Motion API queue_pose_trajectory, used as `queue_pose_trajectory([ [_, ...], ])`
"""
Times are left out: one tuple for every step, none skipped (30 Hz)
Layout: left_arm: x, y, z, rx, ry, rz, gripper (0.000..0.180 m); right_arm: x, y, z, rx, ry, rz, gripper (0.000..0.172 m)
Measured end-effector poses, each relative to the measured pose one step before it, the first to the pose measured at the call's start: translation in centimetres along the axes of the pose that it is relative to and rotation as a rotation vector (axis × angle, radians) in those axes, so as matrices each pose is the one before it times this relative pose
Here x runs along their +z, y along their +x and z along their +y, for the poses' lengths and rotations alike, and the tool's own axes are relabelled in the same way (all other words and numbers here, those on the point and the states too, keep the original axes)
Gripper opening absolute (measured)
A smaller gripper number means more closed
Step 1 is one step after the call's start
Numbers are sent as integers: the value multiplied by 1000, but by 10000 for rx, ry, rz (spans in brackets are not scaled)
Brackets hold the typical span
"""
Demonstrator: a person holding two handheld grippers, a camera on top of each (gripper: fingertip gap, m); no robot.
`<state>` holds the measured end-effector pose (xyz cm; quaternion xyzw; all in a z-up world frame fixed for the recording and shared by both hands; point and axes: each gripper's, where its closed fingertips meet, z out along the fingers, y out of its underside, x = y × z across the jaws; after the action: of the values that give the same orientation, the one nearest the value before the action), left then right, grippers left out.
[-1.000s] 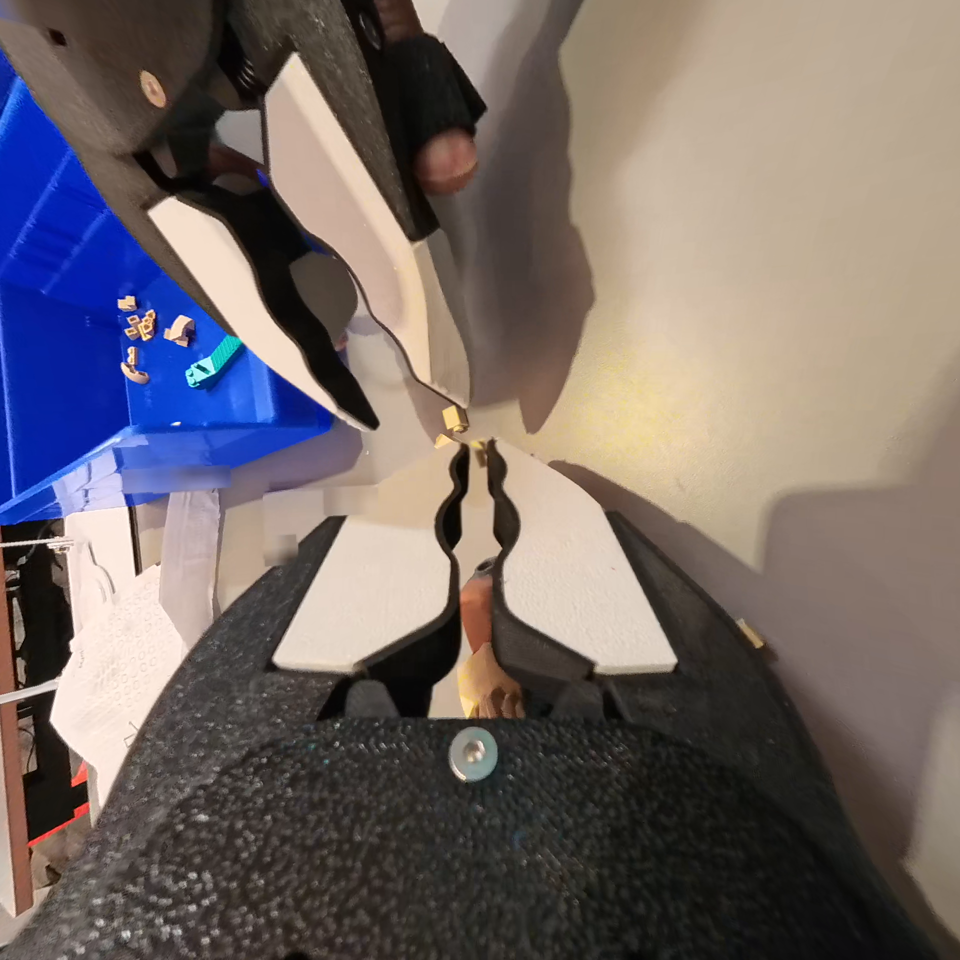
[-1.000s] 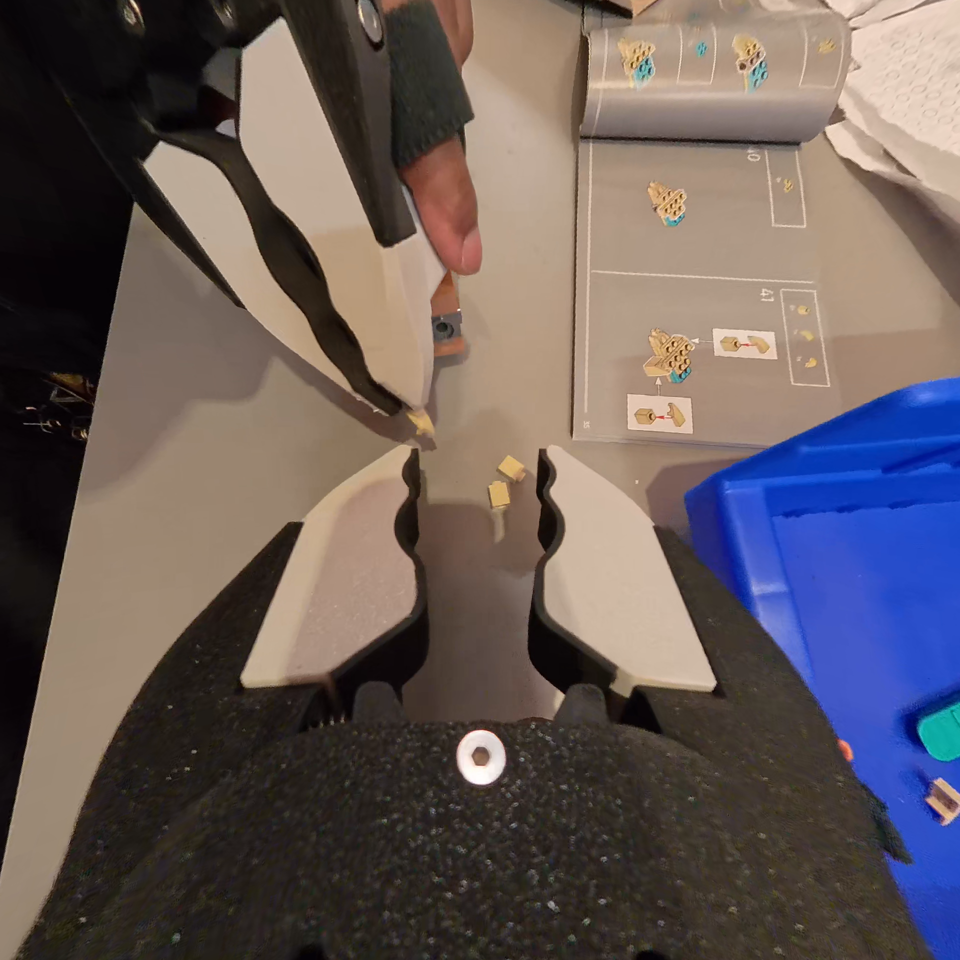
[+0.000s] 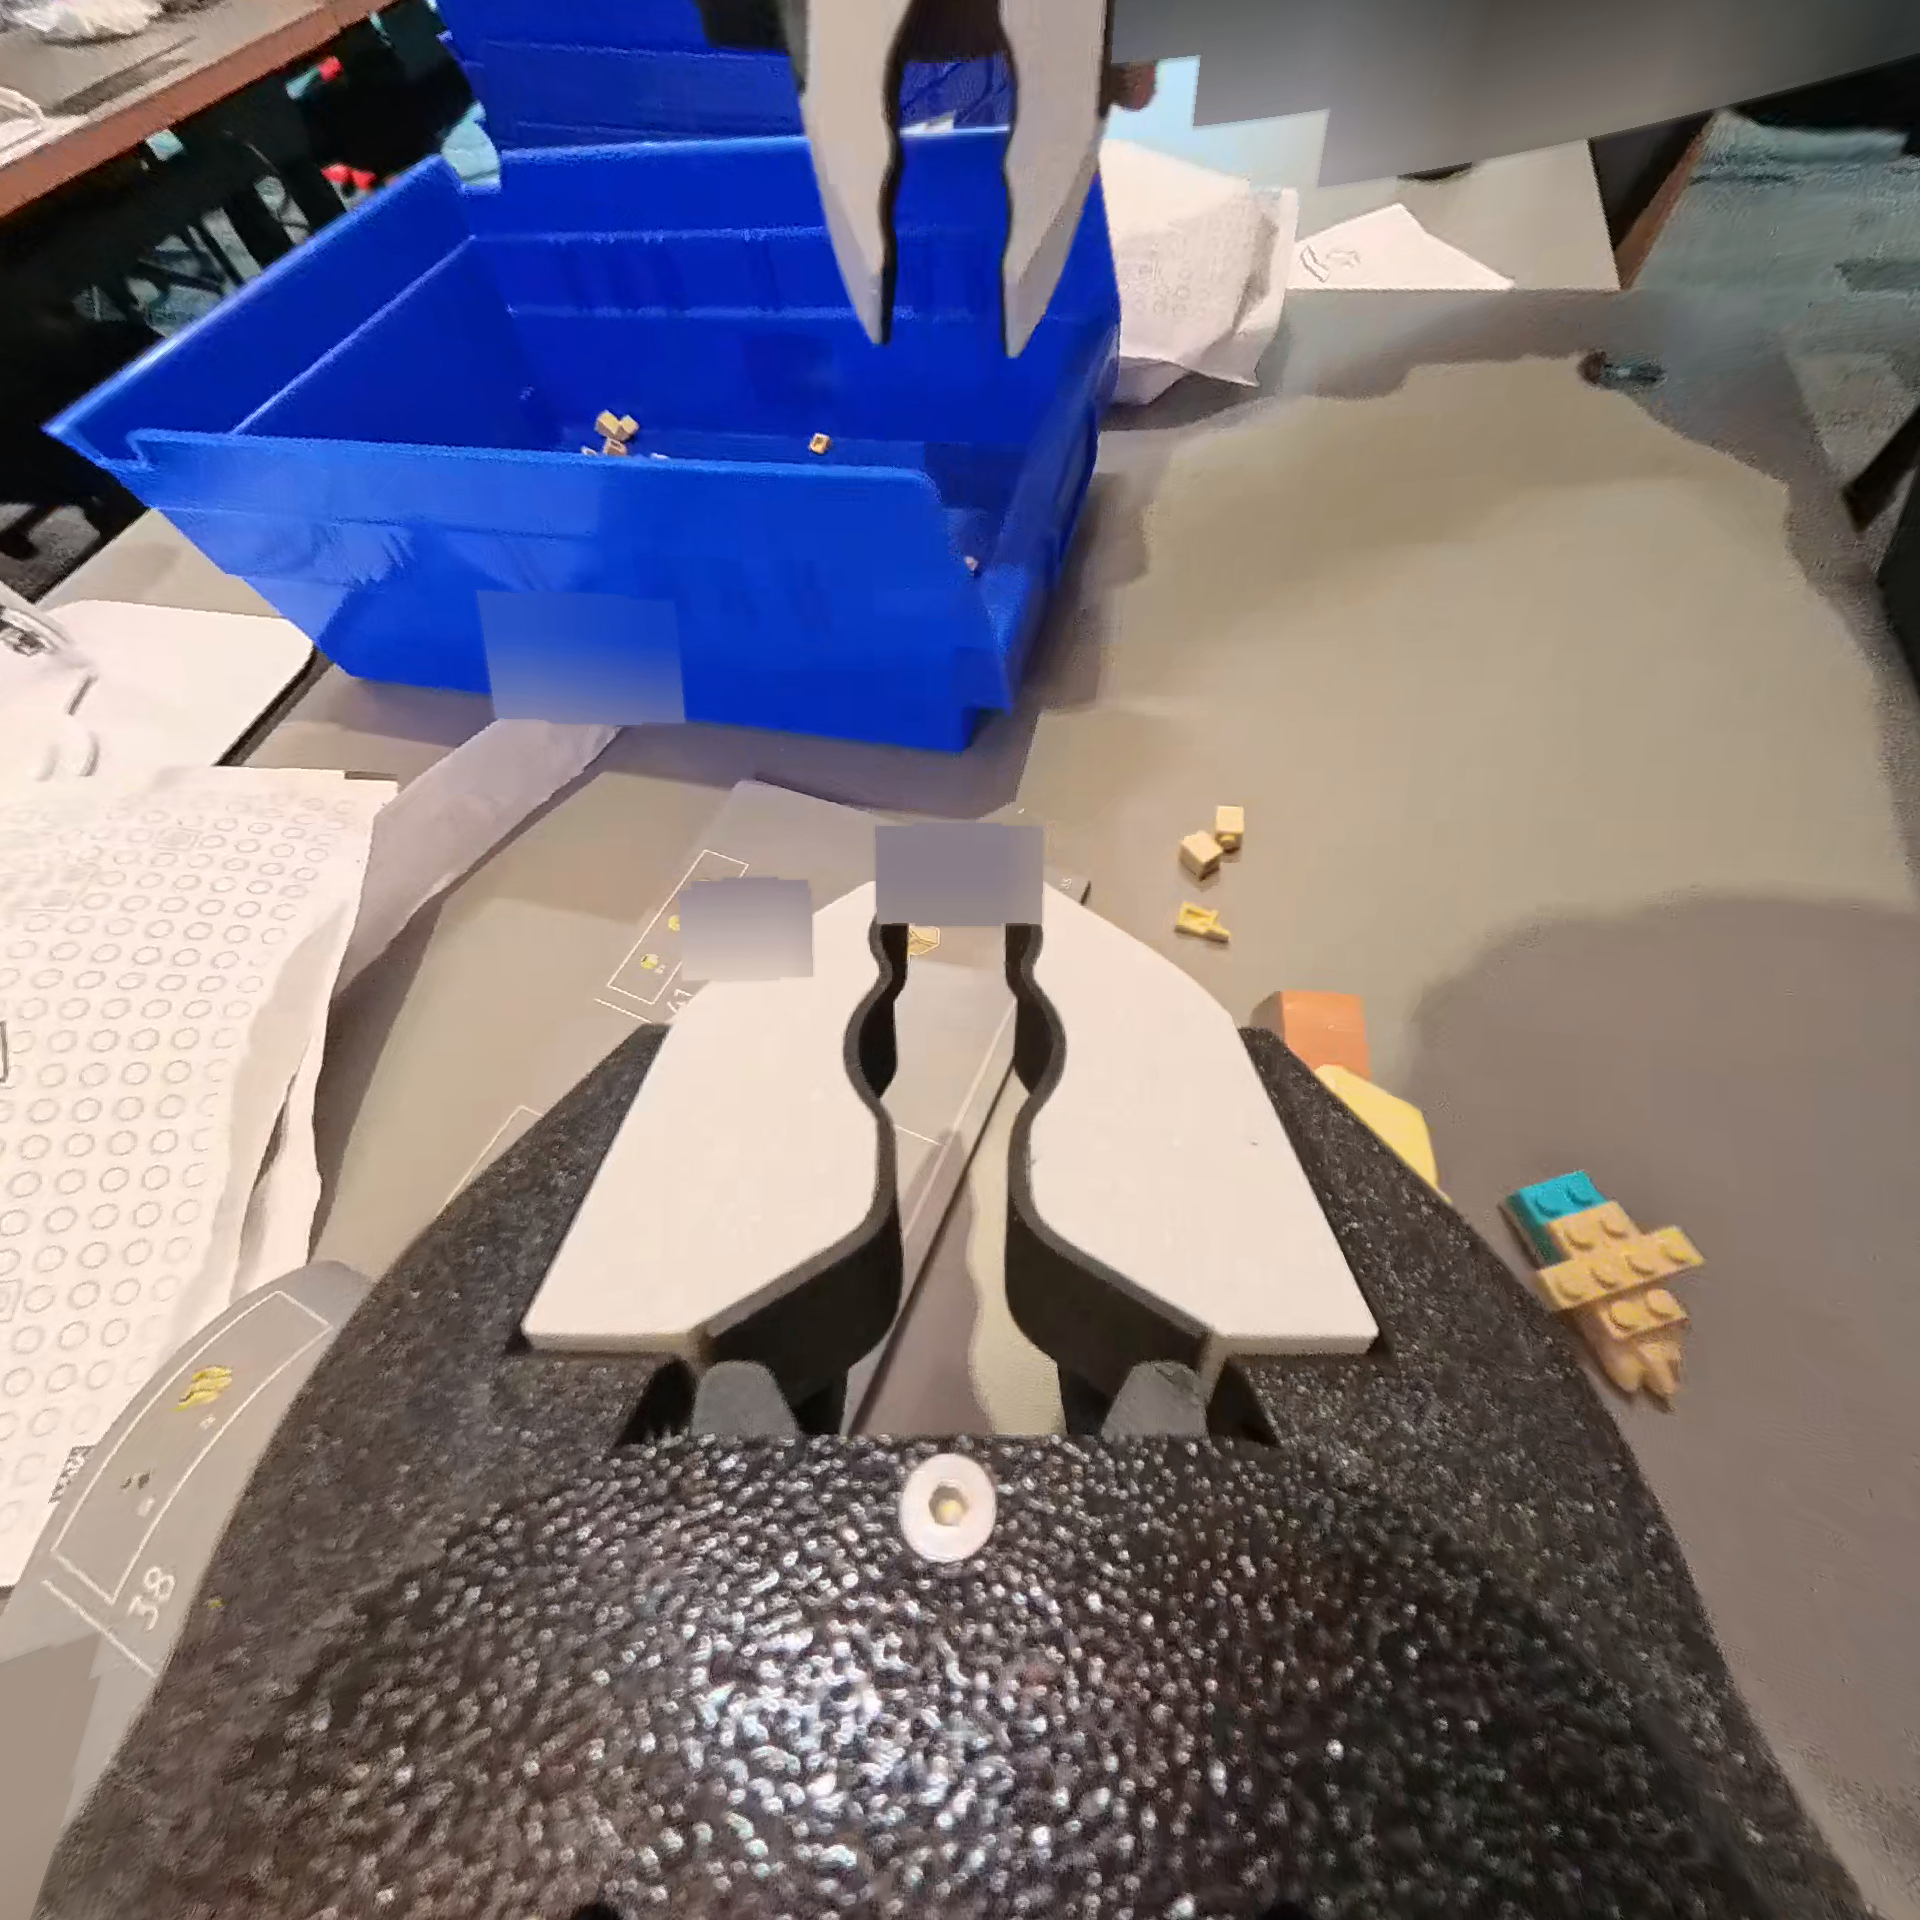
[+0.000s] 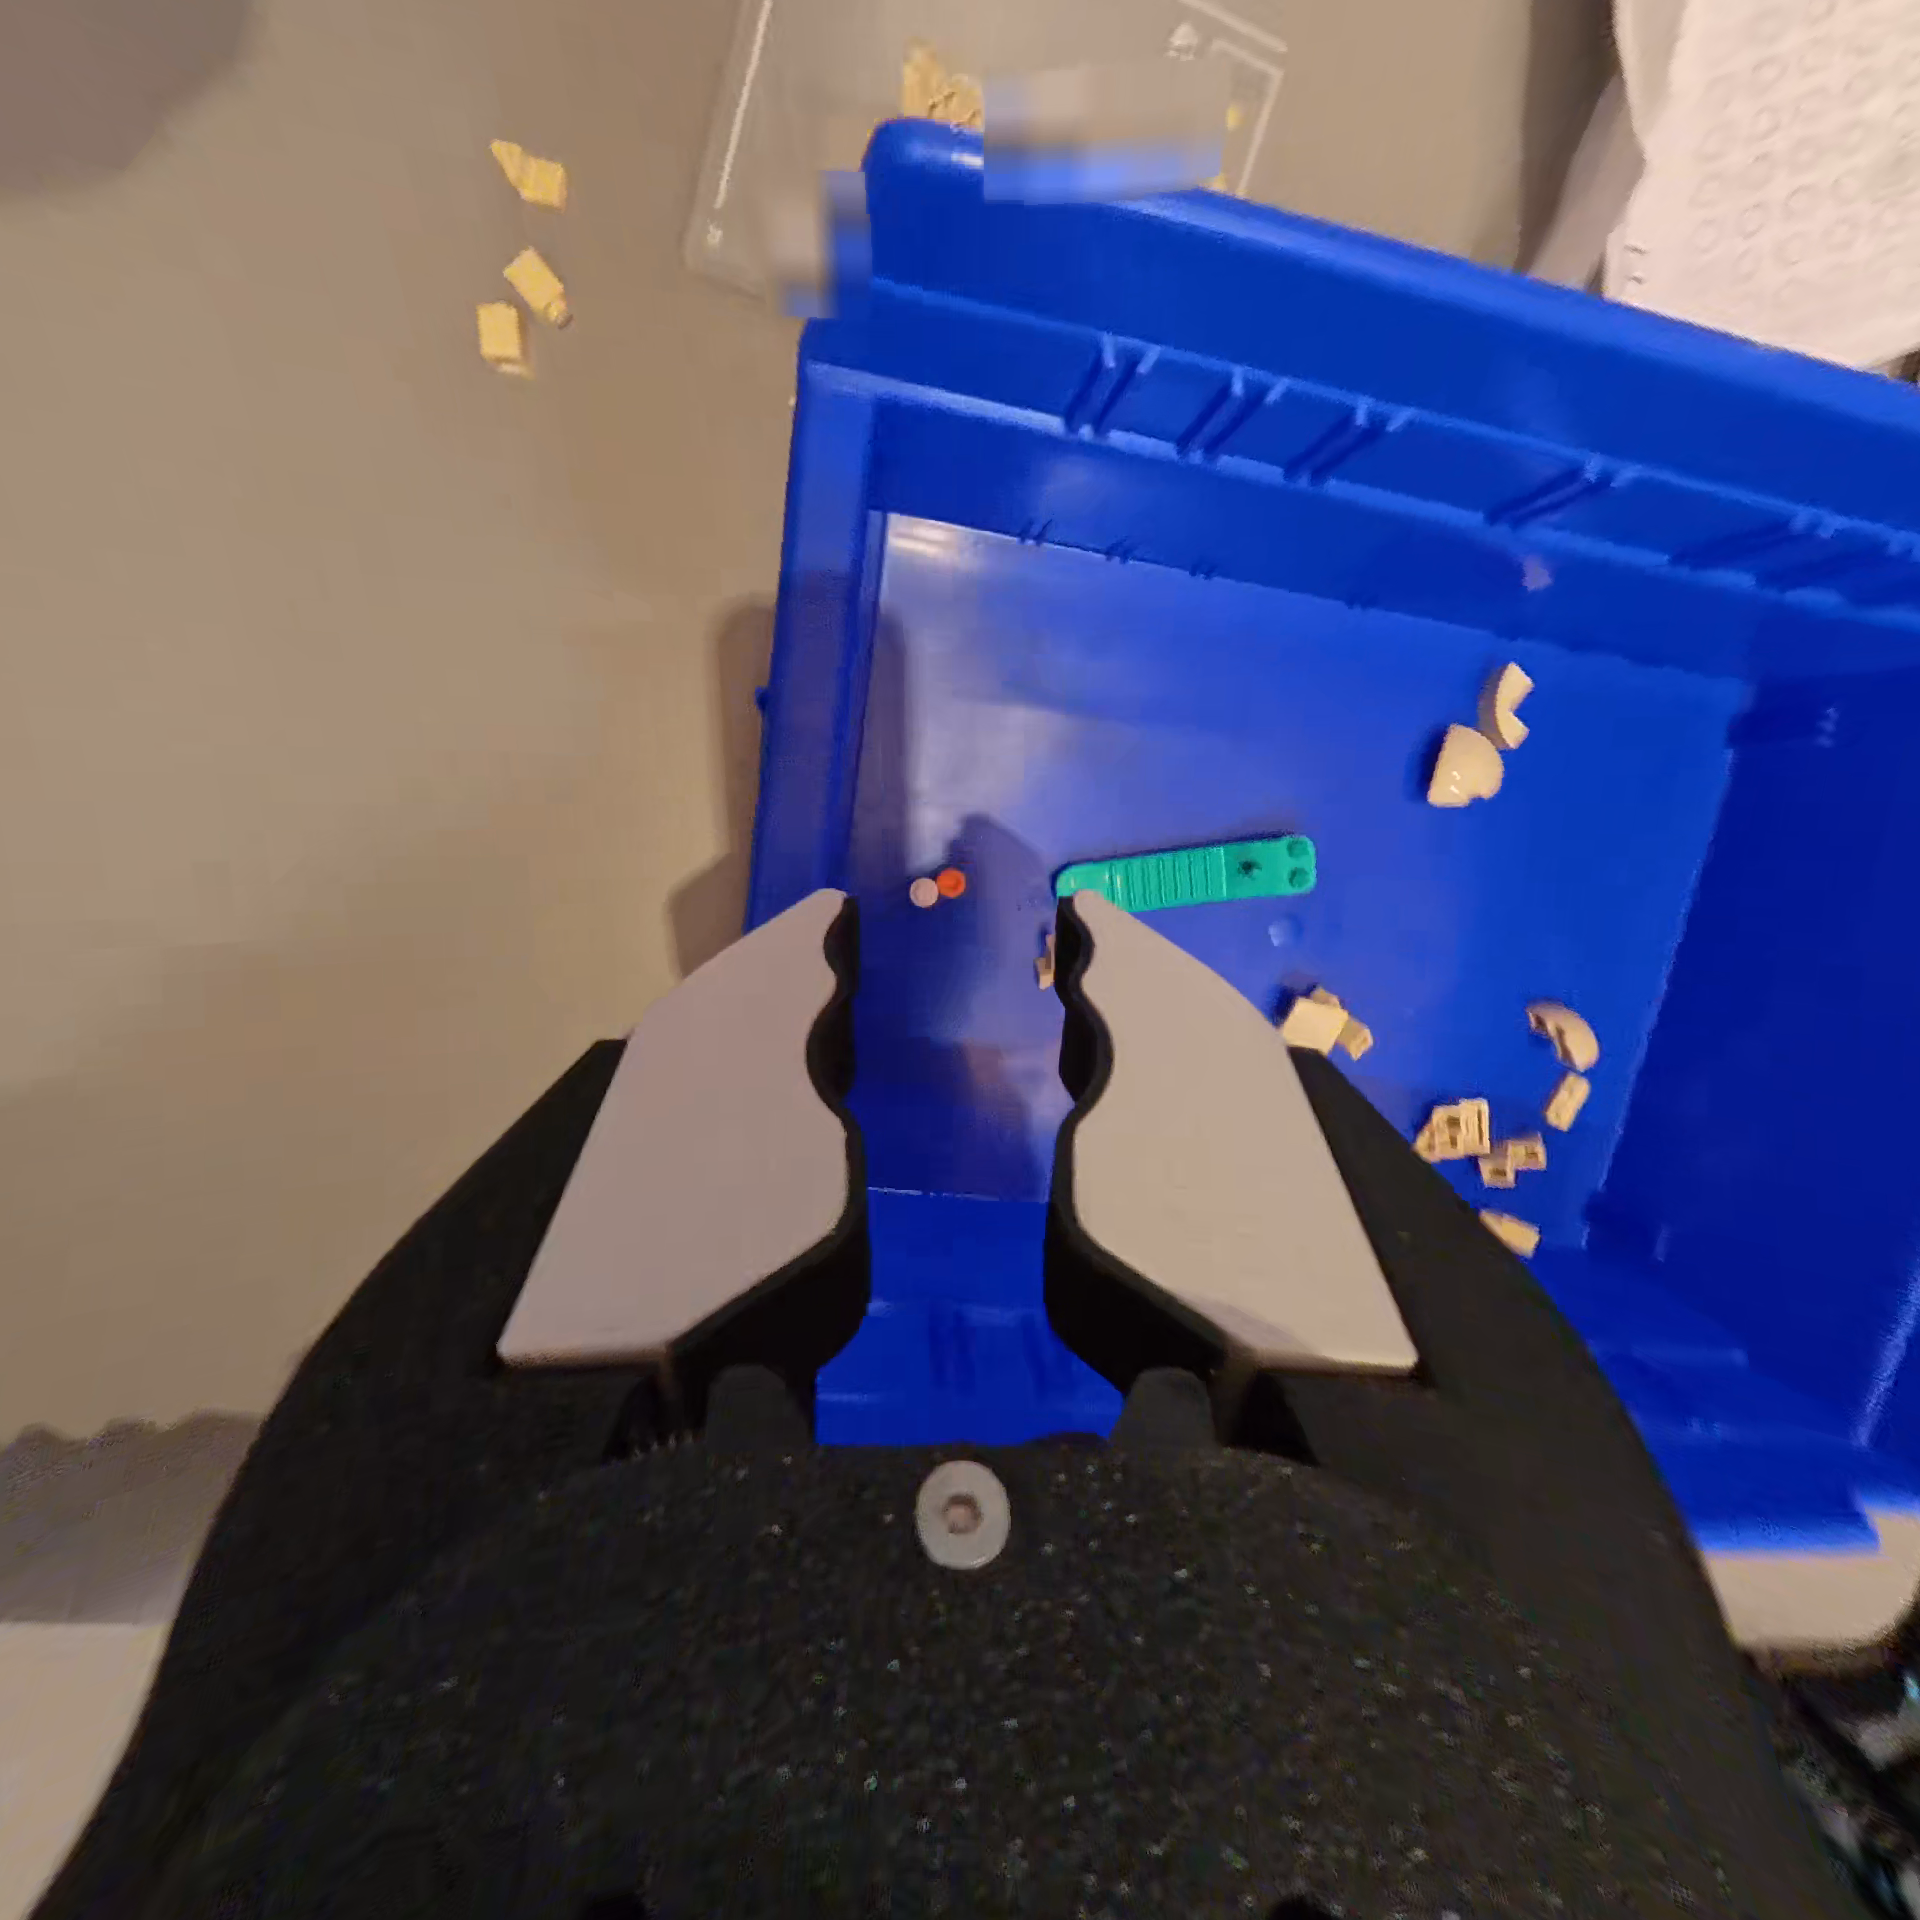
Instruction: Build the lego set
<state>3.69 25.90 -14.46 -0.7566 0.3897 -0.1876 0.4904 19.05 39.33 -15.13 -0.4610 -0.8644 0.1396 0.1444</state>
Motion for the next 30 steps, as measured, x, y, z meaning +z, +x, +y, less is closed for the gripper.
queue_pose_trajectory([
  [154,-42,152,98,-8,7,17,528,151,41,-239,10,-345,36],
  [98,-35,144,83,-6,-4,17,539,194,128,-196,-32,-298,36],
  [55,-50,113,60,5,-12,17,519,196,228,-167,-85,-264,36],
  [17,-78,49,35,26,-23,17,468,239,309,-152,-123,-204,36],
  [-15,-114,8,-3,34,-37,17,371,342,388,-139,-150,-94,36],
  [-28,-111,-44,-29,51,-29,17,310,468,495,-70,-199,4,36],
  [-48,-123,-73,-47,72,-27,17,264,526,584,49,-272,46,35],
  [-52,-120,-84,-56,84,-30,17,225,538,580,138,-310,86,32],
  [-45,-100,-81,-62,74,-27,17,206,450,497,121,-303,110,31],
  [-34,-62,-53,-61,60,-9,17,209,324,402,69,-281,126,29],
  [-27,-6,-33,-45,30,13,17,233,198,400,74,-351,93,27],
  [-24,-13,-16,-12,5,-12,17,247,36,281,70,-326,25,27],
  [-26,-22,-31,25,-7,-38,17,232,-36,136,35,-256,17,26],
  [-41,0,-32,45,-14,-37,17,203,-154,70,24,-232,-36,26],
  [-44,24,-70,48,1,-31,17,177,-156,49,18,-231,-19,25],
  [-65,21,-102,33,21,-31,17,163,9,31,7,-233,75,24],
  [-67,47,-115,16,24,-18,17,185,77,-20,16,-201,86,24],
  [-66,38,-115,14,25,-15,17,235,100,4,40,-217,62,23],
  [-69,29,-103,27,24,-22,17,282,96,48,50,-220,31,23],
  [-93,18,-88,40,18,-29,17,295,4,84,46,-223,-43,22],
  [-94,-2,-77,34,21,-34,17,284,-137,98,21,-211,-118,22],
  [-121,-23,-70,11,29,-37,17,232,-161,99,11,-193,-116,21],
  [-124,-33,-87,-10,40,-39,17,212,-162,25,16,-156,-93,20],
  [-125,-48,-98,-15,44,-31,17,183,-192,-15,27,-135,-101,18],
  [-119,-61,-103,-13,56,-45,17,138,-299,-93,-1,-89,-151,12],
  [-109,-87,-120,-15,70,-55,17,1,-251,-225,50,48,-103,6],
  [-93,-52,-107,-28,72,-31,17,-23,-68,-21,67,-57,21,5],
  [-69,-22,-67,-32,53,-13,17,-72,-51,131,54,-108,70,5],
  [-42,1,-15,-14,20,-8,17,-252,-55,89,62,-5,120,5],
  [-32,19,-12,4,7,-21,17,-523,-52,-87,137,179,176,5],
])
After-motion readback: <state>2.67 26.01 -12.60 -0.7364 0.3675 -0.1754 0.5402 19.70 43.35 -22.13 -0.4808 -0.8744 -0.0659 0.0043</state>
